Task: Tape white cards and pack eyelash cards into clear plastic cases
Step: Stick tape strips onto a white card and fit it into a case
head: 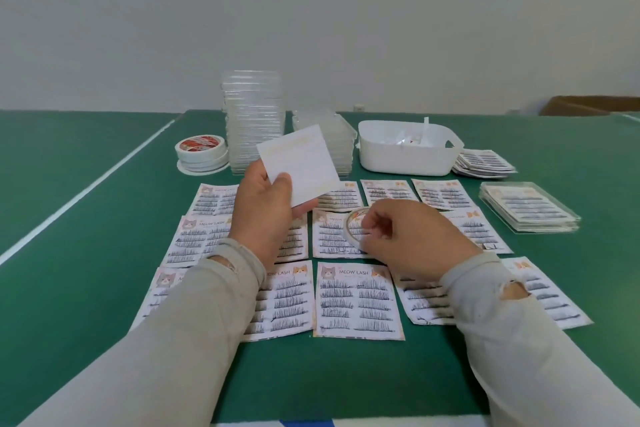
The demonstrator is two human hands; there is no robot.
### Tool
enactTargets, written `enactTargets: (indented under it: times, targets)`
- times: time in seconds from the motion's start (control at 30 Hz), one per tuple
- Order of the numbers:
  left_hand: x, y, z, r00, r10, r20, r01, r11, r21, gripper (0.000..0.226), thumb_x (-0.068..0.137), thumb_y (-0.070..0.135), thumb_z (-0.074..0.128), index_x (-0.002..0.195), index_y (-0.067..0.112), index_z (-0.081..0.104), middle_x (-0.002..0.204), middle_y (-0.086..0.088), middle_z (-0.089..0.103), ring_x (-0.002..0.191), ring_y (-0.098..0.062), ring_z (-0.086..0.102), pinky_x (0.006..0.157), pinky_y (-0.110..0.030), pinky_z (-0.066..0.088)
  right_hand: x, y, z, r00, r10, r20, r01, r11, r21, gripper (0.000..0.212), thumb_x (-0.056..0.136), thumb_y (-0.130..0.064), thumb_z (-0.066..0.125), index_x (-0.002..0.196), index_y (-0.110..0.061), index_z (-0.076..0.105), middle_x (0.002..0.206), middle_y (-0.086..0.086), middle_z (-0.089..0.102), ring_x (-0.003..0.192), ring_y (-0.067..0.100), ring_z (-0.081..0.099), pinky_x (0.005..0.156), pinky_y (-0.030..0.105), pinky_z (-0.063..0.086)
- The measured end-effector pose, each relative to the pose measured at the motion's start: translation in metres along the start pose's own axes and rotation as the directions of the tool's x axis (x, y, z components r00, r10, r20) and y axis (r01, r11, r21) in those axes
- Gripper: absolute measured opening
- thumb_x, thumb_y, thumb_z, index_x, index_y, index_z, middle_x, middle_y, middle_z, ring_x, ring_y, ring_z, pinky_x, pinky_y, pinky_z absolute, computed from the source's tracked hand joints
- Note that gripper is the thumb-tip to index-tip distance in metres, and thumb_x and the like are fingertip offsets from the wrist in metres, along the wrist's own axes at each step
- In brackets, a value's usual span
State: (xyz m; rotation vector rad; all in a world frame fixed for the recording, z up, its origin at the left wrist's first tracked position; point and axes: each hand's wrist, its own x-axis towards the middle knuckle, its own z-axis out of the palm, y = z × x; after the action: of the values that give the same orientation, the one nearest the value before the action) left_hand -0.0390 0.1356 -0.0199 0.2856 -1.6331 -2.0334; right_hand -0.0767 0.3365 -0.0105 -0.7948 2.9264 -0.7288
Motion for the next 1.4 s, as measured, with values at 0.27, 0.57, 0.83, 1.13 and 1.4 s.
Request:
enactTargets:
  times: [0.27,0.57,0.83,1.13,1.4]
  targets:
    - [-0.004,0.005,0.0,1.0,-0.004,-0.017,0.004,1.0,-0.005,0.034,0.104,0.007,0.045,0.132,0.024,0.052,0.127,0.008,0.064,0.11,-0.015,0.065,0.07,-0.029,0.062,-0.004,-0.009,-0.004,0.998,-0.041,-0.044,0.036,0.994,-0.103,0.013,0.091,-0.039,0.065,0.079,-0.032,0.066,0.08,-0.013,0.066,0.079,0.009,0.06,0.069,0.03,0.05]
    - [-0.006,0.0,0.0,0.998,0.028,0.058,-0.038,0.983,0.178,0.069,0.102,0.005,0.048,0.151,0.048,0.026,0.132,0.007,0.061,0.107,-0.014,0.068,0.079,-0.024,0.061,0.019,-0.024,-0.045,0.967,-0.024,-0.254,0.183,0.761,0.623,0.024,0.094,-0.024,0.05,0.089,-0.024,0.074,0.057,-0.015,0.053,0.05,0.009,0.047,0.055,0.03,0.043]
    - [-0.015,-0.006,0.011,0.986,0.064,0.155,-0.116,0.926,0.359,0.041,0.093,-0.006,0.047,0.095,0.027,0.073,0.077,0.016,0.069,0.048,0.003,0.049,0.049,-0.011,0.04,0.021,-0.008,-0.011,0.985,-0.021,0.169,-0.157,0.268,0.95,0.018,0.1,-0.004,0.043,0.103,-0.008,0.06,0.062,0.004,0.041,0.045,0.014,0.029,0.037,0.022,0.027]
    - [-0.016,-0.002,0.009,0.985,0.137,0.11,-0.168,0.914,0.368,0.037,0.098,0.002,0.051,0.115,0.03,0.07,0.102,0.012,0.068,0.056,0.009,0.055,0.054,-0.005,0.04,0.024,0.009,-0.023,0.995,0.084,-0.061,0.045,0.183,0.982,0.019,0.1,-0.005,0.042,0.101,-0.011,0.059,0.061,-0.001,0.046,0.046,0.012,0.032,0.039,0.023,0.031]
    - [-0.019,0.002,0.012,0.989,0.118,0.09,-0.137,0.959,0.25,0.037,0.1,0.004,0.053,0.112,0.035,0.069,0.106,0.022,0.069,0.071,0.003,0.066,0.061,-0.012,0.053,0.016,0.018,-0.04,0.984,-0.106,0.143,-0.146,-0.017,0.989,0.018,0.098,-0.008,0.043,0.097,-0.01,0.061,0.063,0.001,0.04,0.038,0.007,0.027,0.042,0.022,0.039]
